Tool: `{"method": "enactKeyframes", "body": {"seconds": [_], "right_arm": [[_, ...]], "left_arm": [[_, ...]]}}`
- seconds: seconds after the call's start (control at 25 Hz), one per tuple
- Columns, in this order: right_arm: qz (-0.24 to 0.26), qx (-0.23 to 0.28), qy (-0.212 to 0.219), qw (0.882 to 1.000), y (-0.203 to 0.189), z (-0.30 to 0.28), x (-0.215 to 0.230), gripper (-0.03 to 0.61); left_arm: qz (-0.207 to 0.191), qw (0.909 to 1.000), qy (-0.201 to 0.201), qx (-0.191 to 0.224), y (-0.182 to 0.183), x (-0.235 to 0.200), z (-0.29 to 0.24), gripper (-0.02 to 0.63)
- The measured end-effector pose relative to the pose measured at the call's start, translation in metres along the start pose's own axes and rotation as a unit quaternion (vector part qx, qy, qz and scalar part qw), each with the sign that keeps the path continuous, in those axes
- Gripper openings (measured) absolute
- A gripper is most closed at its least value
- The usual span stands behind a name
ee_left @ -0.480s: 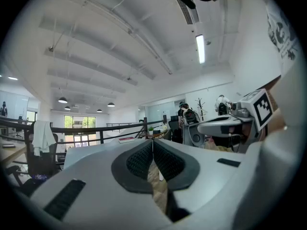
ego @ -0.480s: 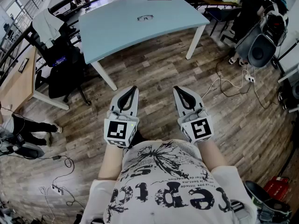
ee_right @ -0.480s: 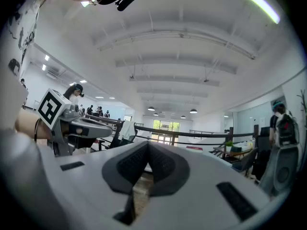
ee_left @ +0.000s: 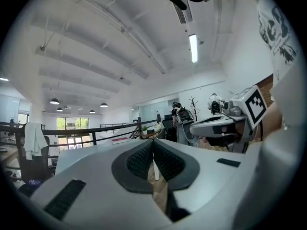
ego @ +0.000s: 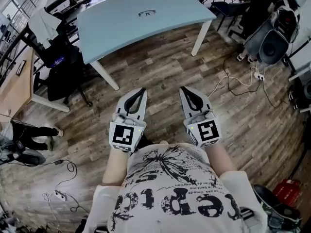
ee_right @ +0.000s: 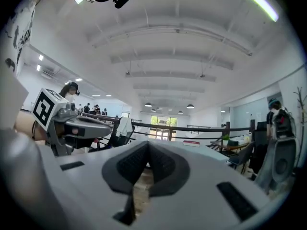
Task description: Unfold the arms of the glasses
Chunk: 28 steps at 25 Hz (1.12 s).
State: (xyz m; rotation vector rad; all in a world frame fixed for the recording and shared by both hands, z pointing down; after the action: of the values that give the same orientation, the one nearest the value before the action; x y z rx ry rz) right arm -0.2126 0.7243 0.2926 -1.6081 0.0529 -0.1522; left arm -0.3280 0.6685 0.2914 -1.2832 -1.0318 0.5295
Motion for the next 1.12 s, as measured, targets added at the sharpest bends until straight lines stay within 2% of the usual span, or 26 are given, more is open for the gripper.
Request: {"method": "enactKeyframes", "body": {"seconds": [0.28,0.48,0.64,0.84,1.12], "right_arm": [[-0.036,-0.012,-0.010,0.999,-0.016,-0.005,0.024,0.010],[-0.043,-0.028,-0.021,0.998,-0.030,-0.028,0.035,0.010],[-0.044,-0.033,-0.034,0.998,-0.040,-0.066,0.058,0.009],[-0.032,-0.047,-0.059,0.997,-0.038,-0.142,0.101,0.011],[-0.011,-0.067,-0.082,0.994,-0.026,-0.298,0.148,0.011]], "left_arm": [[0.031,0.9992,0.006,-0.024,-0.019,0.000,-0.018,0.018],[0.004,0.9991,-0.003,-0.043,-0.033,-0.016,-0.039,0.018],[0.023,0.9990,-0.009,-0.037,-0.050,-0.041,-0.076,0.018],[0.051,0.9977,-0.027,-0.035,-0.073,-0.099,-0.153,0.018],[0.071,0.9961,-0.038,-0.034,-0.105,-0.223,-0.261,0.018]]}}
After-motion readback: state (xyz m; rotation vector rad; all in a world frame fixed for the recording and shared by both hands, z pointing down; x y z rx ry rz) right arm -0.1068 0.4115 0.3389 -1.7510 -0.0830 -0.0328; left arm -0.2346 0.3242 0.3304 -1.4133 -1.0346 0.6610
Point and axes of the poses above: the fingertips, and each gripper's own axes: z backward along the fingers, x to its right, y out of its top, the point moved 1 cm from there along z, backward along the fingers, and after that the axes turned 11 degrees about -z, right-handed, at the moved point
